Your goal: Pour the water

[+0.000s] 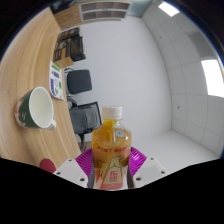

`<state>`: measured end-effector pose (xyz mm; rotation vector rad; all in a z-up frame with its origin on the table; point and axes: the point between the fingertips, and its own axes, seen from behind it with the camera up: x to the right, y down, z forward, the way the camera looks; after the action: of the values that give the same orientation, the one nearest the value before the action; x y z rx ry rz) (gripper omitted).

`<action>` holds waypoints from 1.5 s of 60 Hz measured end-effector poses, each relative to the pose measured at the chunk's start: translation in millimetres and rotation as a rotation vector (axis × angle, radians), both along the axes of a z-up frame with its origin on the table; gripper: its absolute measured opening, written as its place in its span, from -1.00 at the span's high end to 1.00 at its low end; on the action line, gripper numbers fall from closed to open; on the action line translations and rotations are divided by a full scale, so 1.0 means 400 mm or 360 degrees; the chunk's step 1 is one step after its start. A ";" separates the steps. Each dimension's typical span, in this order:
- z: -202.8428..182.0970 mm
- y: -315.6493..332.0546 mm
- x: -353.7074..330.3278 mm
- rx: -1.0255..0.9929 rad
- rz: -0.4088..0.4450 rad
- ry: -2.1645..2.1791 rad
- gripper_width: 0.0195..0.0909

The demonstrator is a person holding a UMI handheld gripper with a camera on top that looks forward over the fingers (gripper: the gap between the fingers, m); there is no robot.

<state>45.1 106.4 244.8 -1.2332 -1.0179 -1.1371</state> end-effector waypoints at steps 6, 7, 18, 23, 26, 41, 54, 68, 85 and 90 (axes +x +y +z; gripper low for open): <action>-0.013 -0.011 0.046 -0.0047 0.0052 0.0755 0.27; -0.025 -0.011 0.056 -0.0065 0.0052 0.0884 0.27; -0.248 0.024 0.122 -0.0333 0.0019 0.2072 0.27; -0.303 0.041 0.152 -0.0360 -0.0008 0.2274 0.27; -0.328 0.048 0.153 -0.0363 -0.0017 0.2324 0.27; -0.413 0.079 0.128 -0.0390 0.0007 0.2124 0.22; -0.417 0.072 0.144 -0.0435 -0.0017 0.2209 -0.16; -0.391 -0.061 0.141 -0.0588 -0.0064 0.2304 -0.80; -0.305 -0.389 0.126 -0.0586 0.0102 0.2175 -0.80; -0.315 -0.461 0.117 -0.0592 0.0115 0.2157 -0.80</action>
<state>91.8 -77.9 118.8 -1.7920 -0.1885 0.1159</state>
